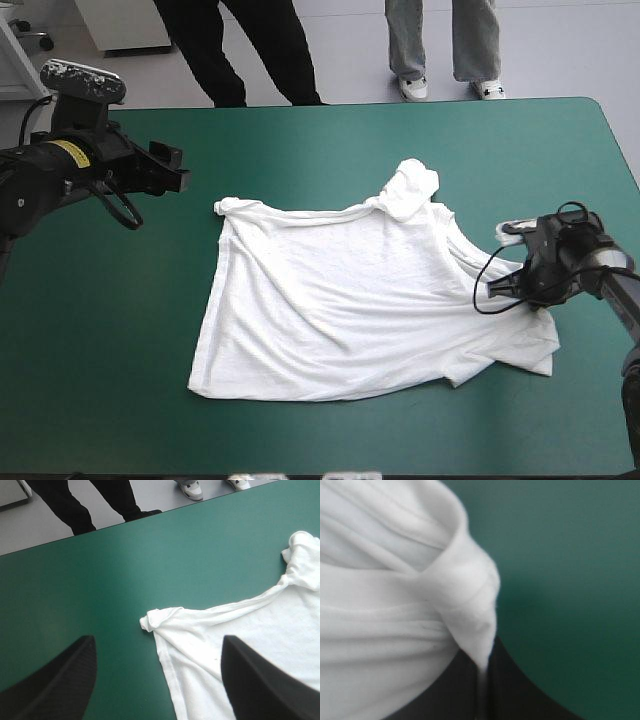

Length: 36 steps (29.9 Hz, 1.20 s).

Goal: Fold the cloth

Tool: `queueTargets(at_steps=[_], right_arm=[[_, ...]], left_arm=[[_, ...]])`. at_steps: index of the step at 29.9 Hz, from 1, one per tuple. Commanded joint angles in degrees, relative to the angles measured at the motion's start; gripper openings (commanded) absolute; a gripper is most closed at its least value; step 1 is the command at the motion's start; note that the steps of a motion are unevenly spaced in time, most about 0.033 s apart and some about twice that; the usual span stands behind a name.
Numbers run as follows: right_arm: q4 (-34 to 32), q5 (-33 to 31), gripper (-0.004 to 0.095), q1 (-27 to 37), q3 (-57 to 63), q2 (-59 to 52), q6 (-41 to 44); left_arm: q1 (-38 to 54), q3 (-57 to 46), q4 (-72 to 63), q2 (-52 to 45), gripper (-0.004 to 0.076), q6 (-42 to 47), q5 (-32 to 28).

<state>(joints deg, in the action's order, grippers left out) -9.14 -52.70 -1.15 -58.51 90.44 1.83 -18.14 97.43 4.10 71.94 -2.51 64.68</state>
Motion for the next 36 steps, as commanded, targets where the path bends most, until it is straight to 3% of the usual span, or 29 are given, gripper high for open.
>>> queueTargets(at_steps=[1, 9, 21, 30, 34, 36], right_arm=[[-2.5, 0.5, -0.0017, 4.8, -6.7, -1.8, -0.3], [-2.2, 0.2, -0.0017, 12.2, -22.5, 4.0, -0.3], [5.5, -1.5, -0.0017, 18.5, -50.0, 22.4, -0.3], [10.3, -2.0, -0.0007, 21.4, -53.2, 26.2, -3.5], [16.7, -2.8, 0.0156, 23.3, -53.2, 25.8, -9.0], [18.3, -4.2, 0.0343, 24.1, -53.2, 25.3, -10.3]], left_arm=[[0.0, 1.7, -0.6, -1.5, 0.0511, 0.3, -3.2], [0.0, 1.7, -4.1, -1.5, 0.0511, 0.3, -3.2], [0.0, 1.7, -5.5, -1.3, 0.0511, 0.3, -3.1], [0.0, 1.7, -7.5, -0.2, 0.0511, -0.3, -2.3], [0.0, 1.7, -7.4, -0.2, 0.0511, -0.3, -2.2], [0.0, 1.7, -7.6, -0.2, 0.0511, -0.3, -1.7]])
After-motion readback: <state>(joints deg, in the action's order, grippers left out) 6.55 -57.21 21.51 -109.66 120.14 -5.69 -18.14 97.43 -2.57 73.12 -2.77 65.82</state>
